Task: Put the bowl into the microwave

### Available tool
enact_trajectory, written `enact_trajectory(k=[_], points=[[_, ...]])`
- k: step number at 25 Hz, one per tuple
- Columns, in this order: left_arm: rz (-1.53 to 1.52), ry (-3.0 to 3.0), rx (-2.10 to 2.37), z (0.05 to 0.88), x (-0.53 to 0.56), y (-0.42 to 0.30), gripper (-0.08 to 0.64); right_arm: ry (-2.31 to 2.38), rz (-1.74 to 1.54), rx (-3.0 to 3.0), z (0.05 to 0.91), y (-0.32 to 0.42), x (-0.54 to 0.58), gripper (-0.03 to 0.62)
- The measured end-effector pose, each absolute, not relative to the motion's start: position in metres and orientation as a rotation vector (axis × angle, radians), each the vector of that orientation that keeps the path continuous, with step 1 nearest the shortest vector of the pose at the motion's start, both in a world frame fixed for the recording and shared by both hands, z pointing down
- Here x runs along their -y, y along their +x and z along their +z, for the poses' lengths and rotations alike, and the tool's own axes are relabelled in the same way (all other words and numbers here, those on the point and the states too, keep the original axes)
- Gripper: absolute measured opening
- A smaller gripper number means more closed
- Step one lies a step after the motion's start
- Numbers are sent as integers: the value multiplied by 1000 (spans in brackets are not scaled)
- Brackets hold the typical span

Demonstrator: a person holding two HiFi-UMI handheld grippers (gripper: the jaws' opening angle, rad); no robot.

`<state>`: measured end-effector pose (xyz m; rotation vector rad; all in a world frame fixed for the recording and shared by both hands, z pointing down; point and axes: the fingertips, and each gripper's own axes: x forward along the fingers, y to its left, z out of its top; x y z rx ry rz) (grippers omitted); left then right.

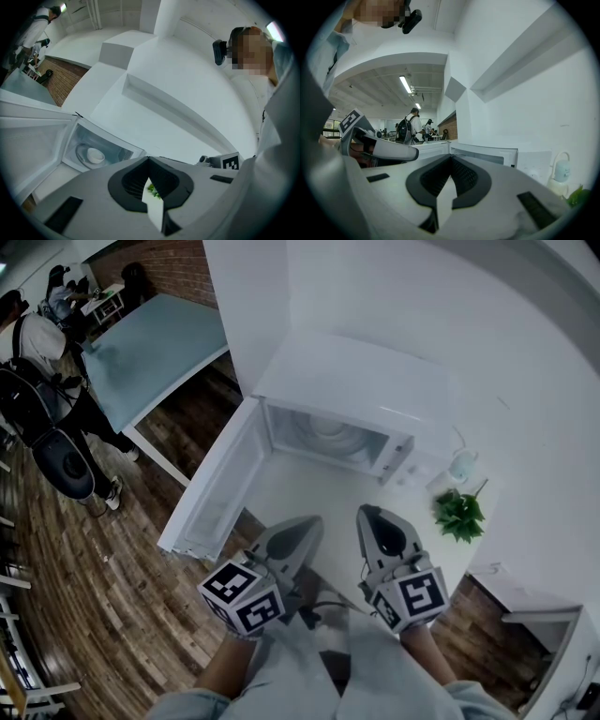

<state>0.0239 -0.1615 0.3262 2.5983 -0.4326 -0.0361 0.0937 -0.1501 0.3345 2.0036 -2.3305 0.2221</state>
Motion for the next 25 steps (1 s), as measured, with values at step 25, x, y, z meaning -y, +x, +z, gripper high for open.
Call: enact_trajectory(k=[25], points=[[-31, 2594, 415, 332, 161, 23, -2, 1945, 255, 2356, 339, 83, 154, -2]])
